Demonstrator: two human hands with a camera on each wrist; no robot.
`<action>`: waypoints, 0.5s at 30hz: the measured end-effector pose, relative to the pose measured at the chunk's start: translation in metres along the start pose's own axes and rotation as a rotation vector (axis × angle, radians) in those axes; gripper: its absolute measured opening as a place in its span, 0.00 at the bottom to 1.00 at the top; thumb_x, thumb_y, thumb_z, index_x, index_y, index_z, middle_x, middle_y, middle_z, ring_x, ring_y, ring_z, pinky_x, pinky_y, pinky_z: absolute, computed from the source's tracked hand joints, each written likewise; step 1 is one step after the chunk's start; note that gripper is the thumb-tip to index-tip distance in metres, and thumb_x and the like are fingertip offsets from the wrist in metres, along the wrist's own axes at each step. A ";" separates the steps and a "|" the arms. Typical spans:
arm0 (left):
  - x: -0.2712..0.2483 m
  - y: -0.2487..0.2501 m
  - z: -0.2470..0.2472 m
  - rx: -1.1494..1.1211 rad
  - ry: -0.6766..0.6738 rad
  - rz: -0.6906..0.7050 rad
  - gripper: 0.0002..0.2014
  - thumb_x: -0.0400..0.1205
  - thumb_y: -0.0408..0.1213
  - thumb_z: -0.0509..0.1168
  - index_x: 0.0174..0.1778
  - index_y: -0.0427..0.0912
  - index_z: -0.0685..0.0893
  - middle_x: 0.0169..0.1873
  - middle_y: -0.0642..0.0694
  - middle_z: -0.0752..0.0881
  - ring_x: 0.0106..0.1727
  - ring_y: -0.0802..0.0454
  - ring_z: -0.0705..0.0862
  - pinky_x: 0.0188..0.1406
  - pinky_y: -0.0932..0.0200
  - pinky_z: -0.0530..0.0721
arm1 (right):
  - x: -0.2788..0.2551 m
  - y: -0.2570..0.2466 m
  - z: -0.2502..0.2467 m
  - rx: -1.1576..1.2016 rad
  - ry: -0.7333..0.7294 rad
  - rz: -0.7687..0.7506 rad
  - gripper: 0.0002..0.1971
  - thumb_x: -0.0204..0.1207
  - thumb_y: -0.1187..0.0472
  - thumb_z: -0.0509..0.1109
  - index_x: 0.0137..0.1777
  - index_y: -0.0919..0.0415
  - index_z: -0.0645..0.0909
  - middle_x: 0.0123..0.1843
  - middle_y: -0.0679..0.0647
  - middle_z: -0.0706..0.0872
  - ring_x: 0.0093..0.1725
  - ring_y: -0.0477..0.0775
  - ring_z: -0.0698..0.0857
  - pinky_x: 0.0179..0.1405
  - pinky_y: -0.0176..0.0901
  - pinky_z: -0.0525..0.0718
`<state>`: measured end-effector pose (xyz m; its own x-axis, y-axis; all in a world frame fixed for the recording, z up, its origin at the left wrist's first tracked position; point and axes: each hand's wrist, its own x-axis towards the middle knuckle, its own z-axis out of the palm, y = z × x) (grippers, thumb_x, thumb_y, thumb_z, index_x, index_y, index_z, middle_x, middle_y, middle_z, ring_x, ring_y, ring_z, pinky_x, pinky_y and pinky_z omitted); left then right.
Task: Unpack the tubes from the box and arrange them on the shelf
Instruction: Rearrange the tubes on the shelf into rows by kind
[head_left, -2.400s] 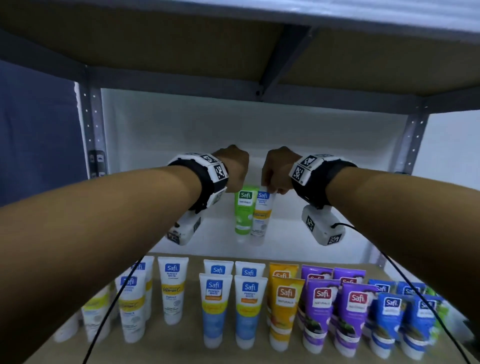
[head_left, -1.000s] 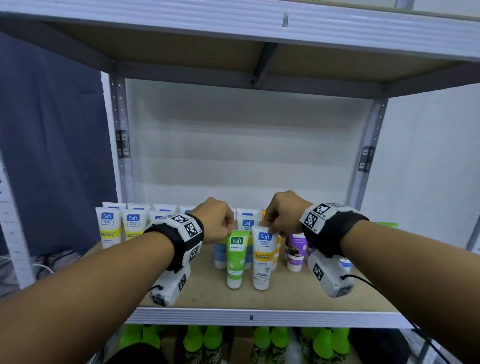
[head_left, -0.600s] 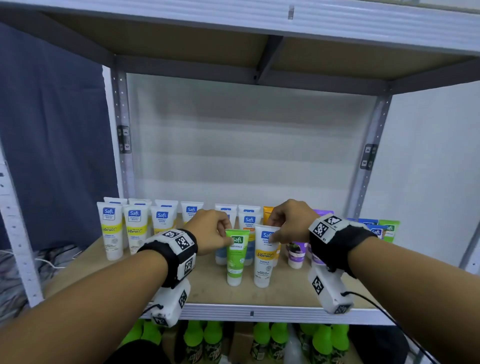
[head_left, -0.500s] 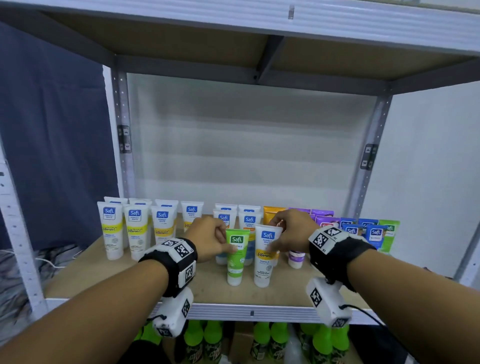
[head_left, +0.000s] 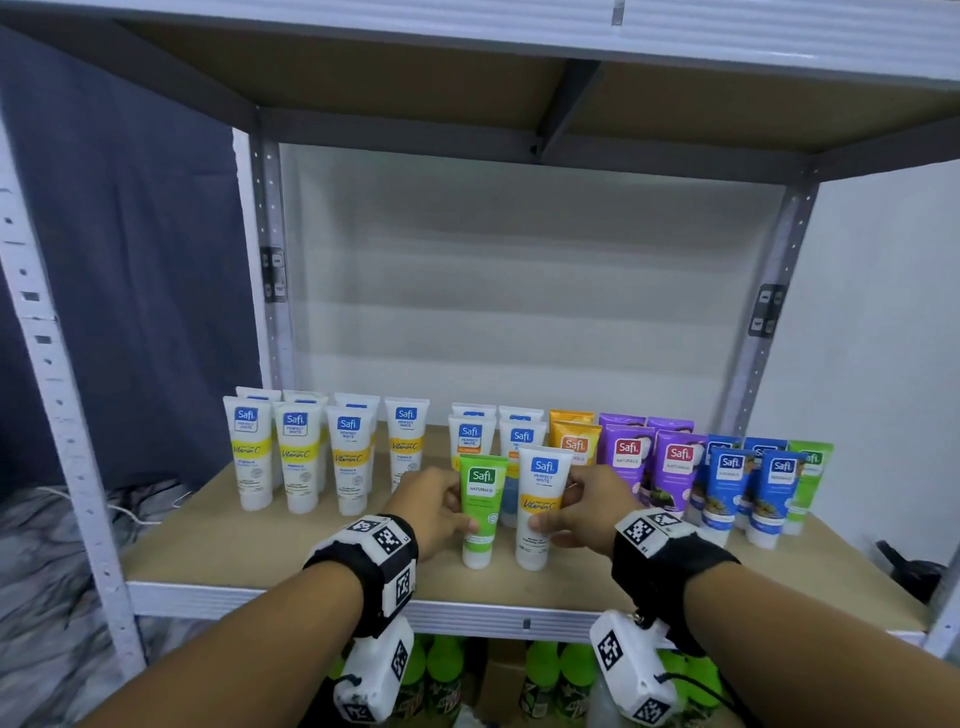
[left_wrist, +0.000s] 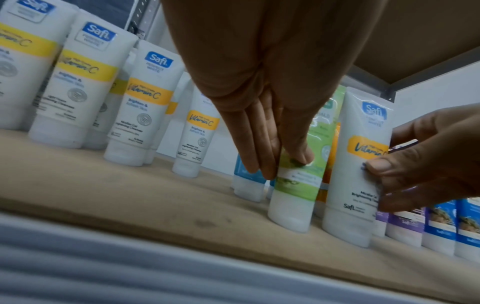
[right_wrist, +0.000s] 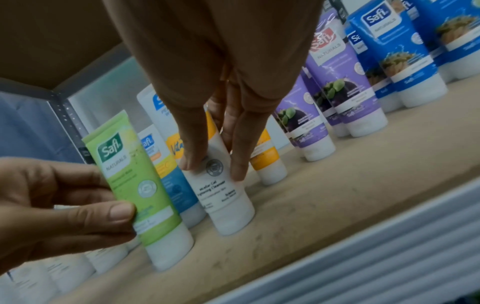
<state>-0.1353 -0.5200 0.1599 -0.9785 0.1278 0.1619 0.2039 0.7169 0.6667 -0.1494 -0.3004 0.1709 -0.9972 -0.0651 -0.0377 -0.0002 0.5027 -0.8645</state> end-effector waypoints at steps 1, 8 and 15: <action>-0.001 -0.003 -0.003 0.005 0.002 -0.013 0.12 0.70 0.38 0.79 0.48 0.48 0.88 0.43 0.52 0.90 0.46 0.55 0.88 0.56 0.52 0.86 | 0.001 -0.001 0.004 0.003 0.000 -0.008 0.22 0.59 0.66 0.86 0.53 0.57 0.85 0.45 0.55 0.92 0.47 0.57 0.91 0.44 0.58 0.91; -0.012 -0.027 -0.033 0.067 0.069 -0.078 0.10 0.71 0.36 0.78 0.46 0.45 0.87 0.42 0.50 0.90 0.47 0.53 0.88 0.54 0.57 0.85 | 0.004 -0.023 0.046 -0.018 -0.035 -0.083 0.19 0.58 0.64 0.87 0.47 0.56 0.86 0.44 0.53 0.92 0.45 0.54 0.92 0.44 0.58 0.91; -0.026 -0.050 -0.062 0.107 0.118 -0.120 0.10 0.74 0.35 0.76 0.50 0.45 0.86 0.38 0.56 0.85 0.40 0.61 0.81 0.41 0.71 0.75 | 0.009 -0.041 0.086 -0.067 -0.008 -0.142 0.16 0.59 0.61 0.86 0.45 0.55 0.86 0.43 0.50 0.92 0.45 0.49 0.91 0.51 0.52 0.90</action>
<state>-0.1177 -0.6017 0.1674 -0.9839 -0.0391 0.1744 0.0759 0.7919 0.6060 -0.1522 -0.3962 0.1631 -0.9861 -0.1464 0.0787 -0.1467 0.5441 -0.8261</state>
